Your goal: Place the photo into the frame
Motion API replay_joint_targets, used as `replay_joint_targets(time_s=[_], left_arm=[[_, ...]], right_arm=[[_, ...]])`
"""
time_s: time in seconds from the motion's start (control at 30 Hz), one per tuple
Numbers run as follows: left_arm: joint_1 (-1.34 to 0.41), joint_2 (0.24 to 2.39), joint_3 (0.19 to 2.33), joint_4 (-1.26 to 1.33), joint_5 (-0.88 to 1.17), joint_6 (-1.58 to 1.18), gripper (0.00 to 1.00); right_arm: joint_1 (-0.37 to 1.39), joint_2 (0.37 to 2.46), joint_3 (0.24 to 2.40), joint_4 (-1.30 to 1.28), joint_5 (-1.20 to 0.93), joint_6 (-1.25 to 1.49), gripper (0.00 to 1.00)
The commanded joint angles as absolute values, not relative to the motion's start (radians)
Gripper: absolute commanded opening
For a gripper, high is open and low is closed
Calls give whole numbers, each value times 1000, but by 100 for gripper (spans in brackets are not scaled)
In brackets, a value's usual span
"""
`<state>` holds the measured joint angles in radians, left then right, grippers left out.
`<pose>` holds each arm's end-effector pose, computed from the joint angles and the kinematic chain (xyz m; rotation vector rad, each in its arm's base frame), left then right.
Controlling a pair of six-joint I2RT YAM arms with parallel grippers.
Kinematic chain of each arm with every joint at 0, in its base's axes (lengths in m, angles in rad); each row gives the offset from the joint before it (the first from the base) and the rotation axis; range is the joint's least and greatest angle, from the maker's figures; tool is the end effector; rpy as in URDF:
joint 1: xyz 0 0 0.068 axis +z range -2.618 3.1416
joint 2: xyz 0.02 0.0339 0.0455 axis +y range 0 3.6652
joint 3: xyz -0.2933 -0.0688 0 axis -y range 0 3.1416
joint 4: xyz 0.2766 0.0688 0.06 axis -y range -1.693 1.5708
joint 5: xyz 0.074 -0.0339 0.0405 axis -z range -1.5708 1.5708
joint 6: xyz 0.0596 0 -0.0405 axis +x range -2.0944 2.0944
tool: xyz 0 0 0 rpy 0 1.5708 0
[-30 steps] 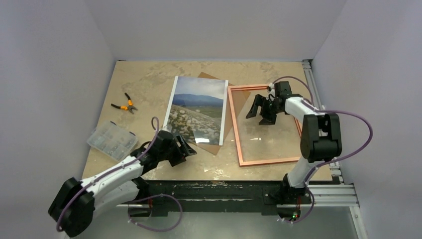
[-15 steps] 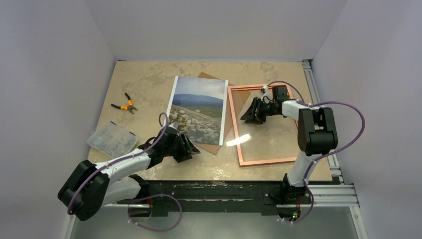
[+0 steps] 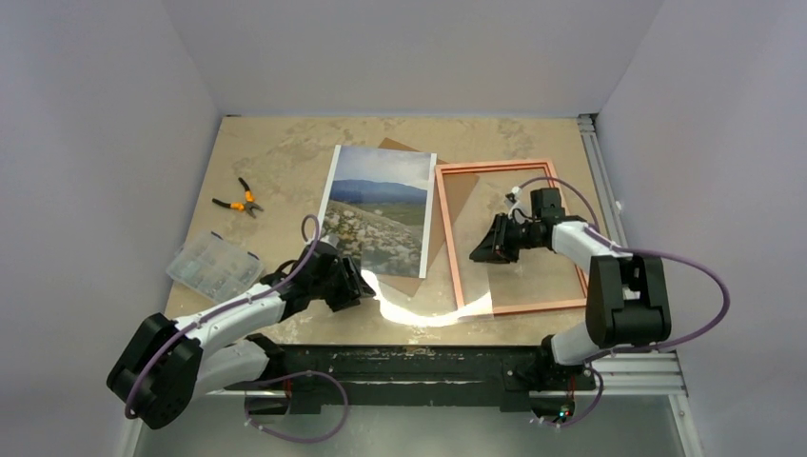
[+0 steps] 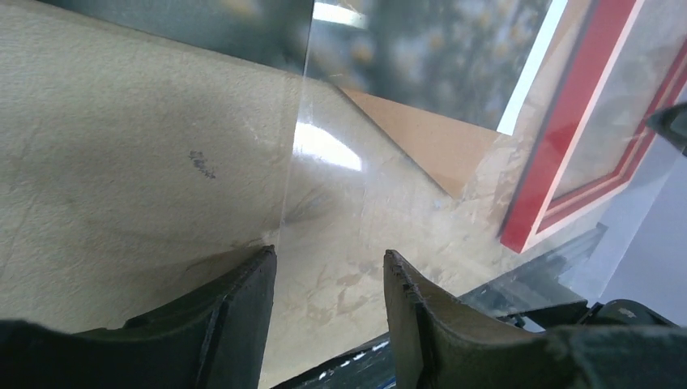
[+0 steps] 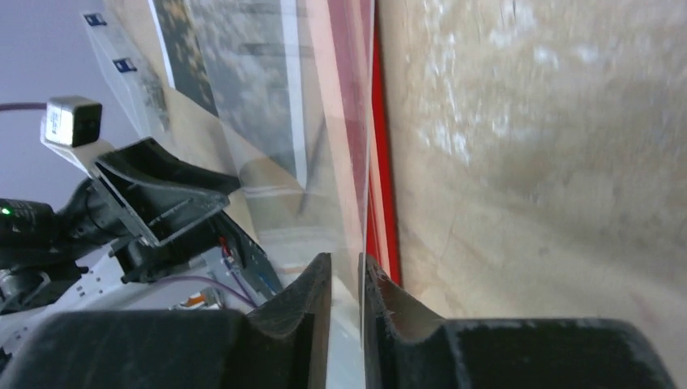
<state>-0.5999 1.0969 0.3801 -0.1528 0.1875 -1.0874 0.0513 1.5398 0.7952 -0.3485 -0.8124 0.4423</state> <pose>0.1750 -0.1332 0.1367 -0.5551 2.6123 -0.8960 0.3052 0.0590 0.1612 0.2391 2.6161 1.2451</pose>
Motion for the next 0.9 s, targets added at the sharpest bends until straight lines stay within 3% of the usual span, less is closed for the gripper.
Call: replay_joint_targets(time_s=[0.0, 0.1, 0.2, 0.53, 0.87], left_arm=[[-593, 1073, 428, -217, 143, -1037, 50], [-592, 1077, 429, -231, 131, -1030, 50], [-593, 1081, 435, -237, 131, -1024, 50], [-591, 1098, 440, -237, 139, -1016, 50], [-591, 1112, 442, -227, 151, -1012, 50]], right_arm=[[54, 1438, 766, -446, -716, 409, 32], [55, 1427, 811, -461, -621, 417, 62], [53, 1465, 871, -456, -557, 425, 74], [45, 1683, 955, -374, -627, 436, 71], [45, 1710, 872, -193, -935, 484, 58]])
